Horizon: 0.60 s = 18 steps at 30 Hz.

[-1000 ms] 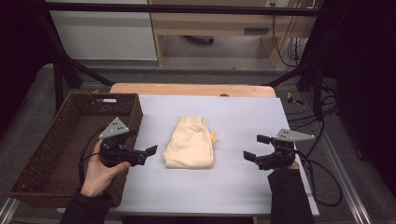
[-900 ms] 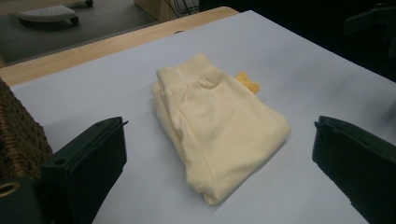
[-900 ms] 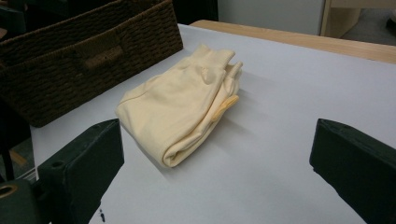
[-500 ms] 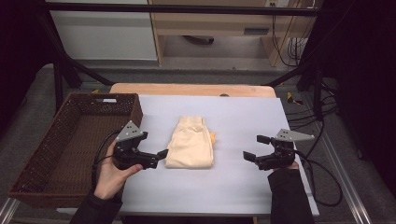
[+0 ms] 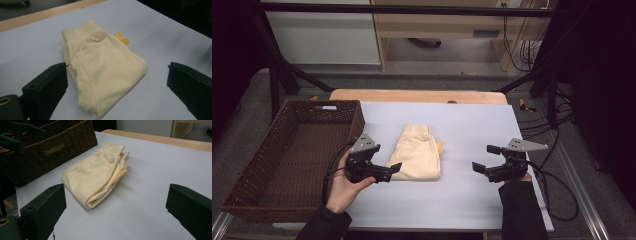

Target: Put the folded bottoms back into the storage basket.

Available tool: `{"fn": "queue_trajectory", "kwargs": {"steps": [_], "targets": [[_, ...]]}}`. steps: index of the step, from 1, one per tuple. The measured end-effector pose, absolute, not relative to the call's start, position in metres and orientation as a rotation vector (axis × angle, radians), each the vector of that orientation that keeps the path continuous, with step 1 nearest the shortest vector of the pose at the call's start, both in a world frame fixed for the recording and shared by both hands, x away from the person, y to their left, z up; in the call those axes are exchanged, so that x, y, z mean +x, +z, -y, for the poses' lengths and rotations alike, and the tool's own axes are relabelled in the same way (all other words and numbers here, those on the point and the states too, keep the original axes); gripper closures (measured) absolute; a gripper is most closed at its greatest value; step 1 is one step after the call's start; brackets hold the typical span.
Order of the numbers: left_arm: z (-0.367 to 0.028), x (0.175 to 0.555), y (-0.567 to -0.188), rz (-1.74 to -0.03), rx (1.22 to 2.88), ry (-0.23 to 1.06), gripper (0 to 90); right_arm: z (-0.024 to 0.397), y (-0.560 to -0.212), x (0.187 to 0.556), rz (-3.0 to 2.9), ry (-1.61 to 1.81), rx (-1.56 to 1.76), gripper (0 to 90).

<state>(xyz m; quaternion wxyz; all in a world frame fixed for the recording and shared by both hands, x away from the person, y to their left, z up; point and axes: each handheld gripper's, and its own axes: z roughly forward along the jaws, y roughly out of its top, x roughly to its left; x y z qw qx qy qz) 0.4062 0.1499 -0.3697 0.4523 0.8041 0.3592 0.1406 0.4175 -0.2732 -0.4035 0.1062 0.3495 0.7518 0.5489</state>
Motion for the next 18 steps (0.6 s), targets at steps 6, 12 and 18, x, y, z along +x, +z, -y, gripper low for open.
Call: {"fn": "queue_trajectory", "kwargs": {"steps": [6, 12, 18], "targets": [[-0.145, 0.411, -0.372, -0.884, 1.989, 0.367, 3.4, 0.274, -0.404, 0.418, -2.212, 1.618, 1.033, 3.2], [-0.137, 0.418, -0.375, -0.881, 2.005, 0.351, 3.4, 0.274, -0.404, 0.418, -2.212, 1.618, 1.031, 3.2], [-0.129, 0.427, -0.378, -0.876, 2.009, 0.349, 3.3, 0.274, -0.405, 0.418, -2.219, 1.613, 1.03, 3.2]]}}
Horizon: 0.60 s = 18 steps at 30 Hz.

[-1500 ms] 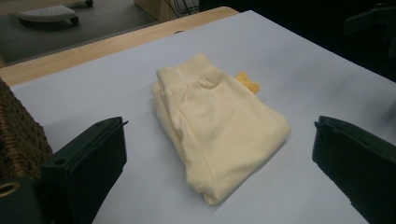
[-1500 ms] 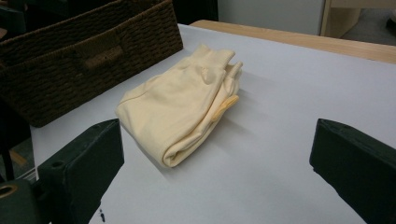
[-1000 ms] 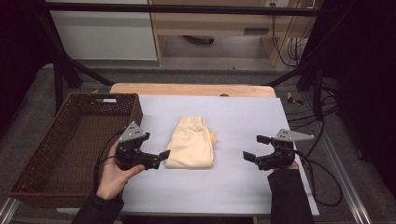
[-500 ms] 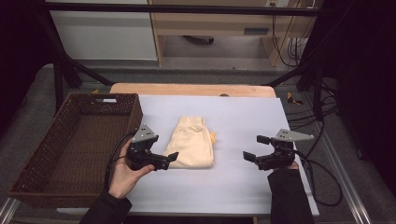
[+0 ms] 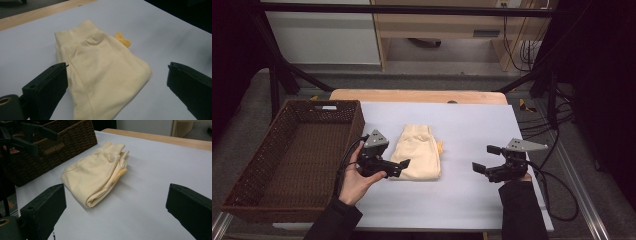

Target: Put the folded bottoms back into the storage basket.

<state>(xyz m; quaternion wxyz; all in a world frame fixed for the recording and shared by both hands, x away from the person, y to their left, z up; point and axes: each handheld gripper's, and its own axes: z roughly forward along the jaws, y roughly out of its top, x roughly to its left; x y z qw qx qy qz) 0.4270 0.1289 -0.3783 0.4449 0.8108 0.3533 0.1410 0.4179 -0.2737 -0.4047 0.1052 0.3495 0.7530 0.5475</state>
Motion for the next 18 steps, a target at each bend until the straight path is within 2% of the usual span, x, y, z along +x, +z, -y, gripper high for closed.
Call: {"fn": "queue_trajectory", "kwargs": {"steps": [18], "targets": [[-0.127, 0.456, -0.396, -0.898, 2.034, 0.326, 2.1, 0.274, -0.405, 0.418, -2.218, 1.612, 1.032, 3.3]]}}
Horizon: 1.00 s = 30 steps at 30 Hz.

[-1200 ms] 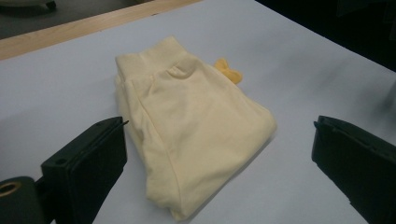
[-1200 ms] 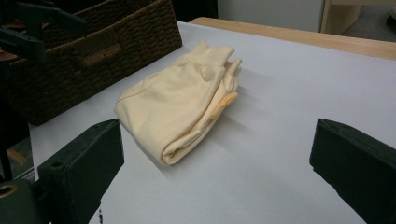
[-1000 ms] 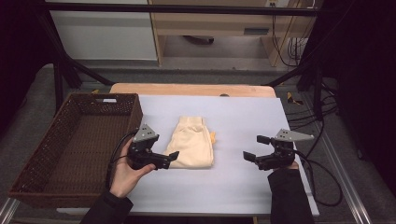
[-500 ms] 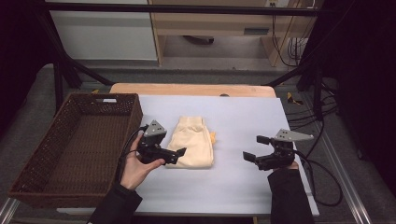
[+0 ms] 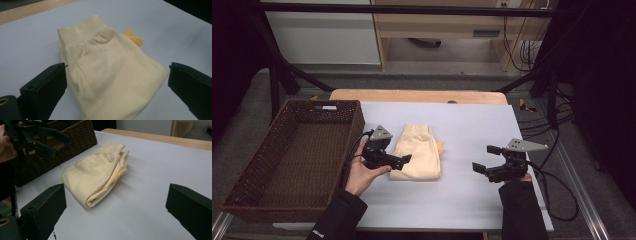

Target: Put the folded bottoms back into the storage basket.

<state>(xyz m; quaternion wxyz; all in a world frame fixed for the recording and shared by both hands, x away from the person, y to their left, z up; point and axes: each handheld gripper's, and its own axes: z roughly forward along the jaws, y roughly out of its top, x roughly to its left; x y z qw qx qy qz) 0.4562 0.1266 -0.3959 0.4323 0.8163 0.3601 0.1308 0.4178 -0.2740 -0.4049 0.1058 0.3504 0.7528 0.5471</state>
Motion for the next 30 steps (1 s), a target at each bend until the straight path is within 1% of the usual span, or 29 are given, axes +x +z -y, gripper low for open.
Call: {"fn": "queue_trajectory", "kwargs": {"steps": [7, 14, 17, 23, 30], "targets": [[-0.125, 0.467, -0.403, -0.915, 2.034, 0.315, 3.7, 0.272, -0.406, 0.418, -2.227, 1.607, 1.035, 3.3], [-0.127, 0.48, -0.414, -0.98, 2.037, 0.308, 5.4, 0.272, -0.407, 0.419, -2.231, 1.606, 1.037, 3.3], [-0.128, 0.485, -0.419, -0.989, 2.046, 0.276, 7.0, 0.272, -0.407, 0.419, -2.23, 1.606, 1.039, 3.3], [-0.126, 0.495, -0.431, -0.997, 2.097, 0.268, 12.1, 0.272, -0.407, 0.419, -2.23, 1.607, 1.04, 3.3], [-0.131, 0.506, -0.441, -1.048, 2.086, 0.223, 16.2, 0.273, -0.407, 0.419, -2.227, 1.608, 1.04, 3.3]]}}
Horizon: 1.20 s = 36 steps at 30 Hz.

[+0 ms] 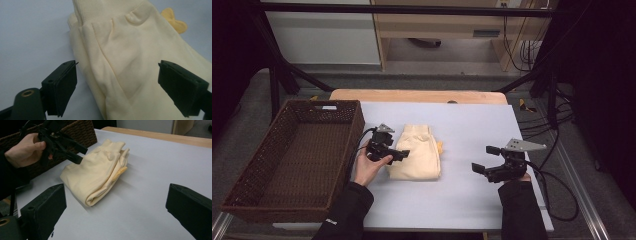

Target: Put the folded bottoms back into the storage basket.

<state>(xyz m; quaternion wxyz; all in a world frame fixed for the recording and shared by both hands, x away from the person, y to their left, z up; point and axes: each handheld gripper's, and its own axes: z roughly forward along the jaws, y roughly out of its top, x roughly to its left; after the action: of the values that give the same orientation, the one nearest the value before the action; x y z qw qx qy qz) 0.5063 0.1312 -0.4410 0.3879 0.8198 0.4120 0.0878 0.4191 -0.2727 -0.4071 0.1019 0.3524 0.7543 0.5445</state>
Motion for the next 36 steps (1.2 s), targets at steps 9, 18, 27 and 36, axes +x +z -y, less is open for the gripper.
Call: {"fn": "queue_trajectory", "kwargs": {"steps": [9, 18, 27, 36], "targets": [[-0.134, 0.514, -0.454, -1.057, 2.084, 0.155, 22.8, 0.272, -0.408, 0.42, -2.234, 1.603, 1.042, 3.3], [-0.13, 0.519, -0.467, -1.064, 2.101, 0.081, 25.0, 0.272, -0.408, 0.42, -2.235, 1.607, 1.042, 3.3], [-0.126, 0.521, -0.471, -1.061, 2.101, 0.082, 32.5, 0.272, -0.408, 0.42, -2.236, 1.607, 1.042, 3.3], [-0.127, 0.522, -0.472, -1.044, 2.083, 0.025, 45.4, 0.272, -0.408, 0.42, -2.239, 1.608, 1.042, 3.3]]}}
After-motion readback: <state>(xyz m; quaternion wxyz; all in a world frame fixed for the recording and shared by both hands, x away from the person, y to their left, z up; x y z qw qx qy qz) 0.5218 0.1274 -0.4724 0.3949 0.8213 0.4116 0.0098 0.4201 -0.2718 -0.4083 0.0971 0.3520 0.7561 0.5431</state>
